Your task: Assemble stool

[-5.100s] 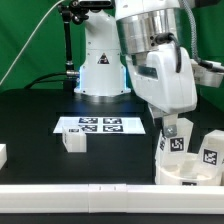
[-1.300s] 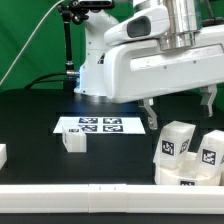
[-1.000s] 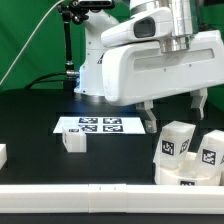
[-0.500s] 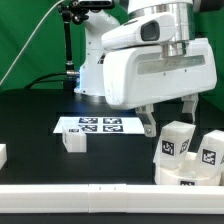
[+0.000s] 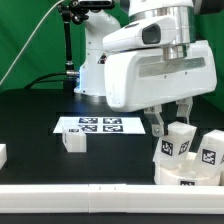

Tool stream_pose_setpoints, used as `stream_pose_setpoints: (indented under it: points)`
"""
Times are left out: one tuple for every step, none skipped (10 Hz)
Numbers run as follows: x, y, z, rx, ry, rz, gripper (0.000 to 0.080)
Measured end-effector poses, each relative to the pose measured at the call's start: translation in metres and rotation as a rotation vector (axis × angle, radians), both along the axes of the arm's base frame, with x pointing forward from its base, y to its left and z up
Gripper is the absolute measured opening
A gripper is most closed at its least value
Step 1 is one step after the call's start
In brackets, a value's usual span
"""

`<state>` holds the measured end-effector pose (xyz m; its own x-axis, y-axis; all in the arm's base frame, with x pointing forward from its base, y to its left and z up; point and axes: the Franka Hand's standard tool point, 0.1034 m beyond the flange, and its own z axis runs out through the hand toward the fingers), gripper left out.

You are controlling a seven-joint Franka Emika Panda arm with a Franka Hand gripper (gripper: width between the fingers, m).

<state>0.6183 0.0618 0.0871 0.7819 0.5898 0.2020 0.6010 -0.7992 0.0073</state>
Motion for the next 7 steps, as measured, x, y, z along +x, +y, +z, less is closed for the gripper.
stream_pose_setpoints:
  points:
    - [0.0000,-0.0009,-0.0001,0.006,0.004,-0.036,0.0340]
    - [0.0001,-0.0012,-0.0001,0.009,0.006,-0.052,0.0340]
    - [0.0001,-0.0013,0.0000,0.021,0.015,-0.128,0.0340]
    - [0.0002,-0.0023,0.0000,0.033,0.023,-0.202,0.0340]
    - [0.0005,-0.0030,0.0001,0.047,0.029,-0.273,0.0340]
    - [0.0011,-0.0046,0.0002,0.071,0.029,-0.402,0.0340]
    - [-0.0007,-0.0050,-0.0003,0.088,0.019,-0.506,0.0340]
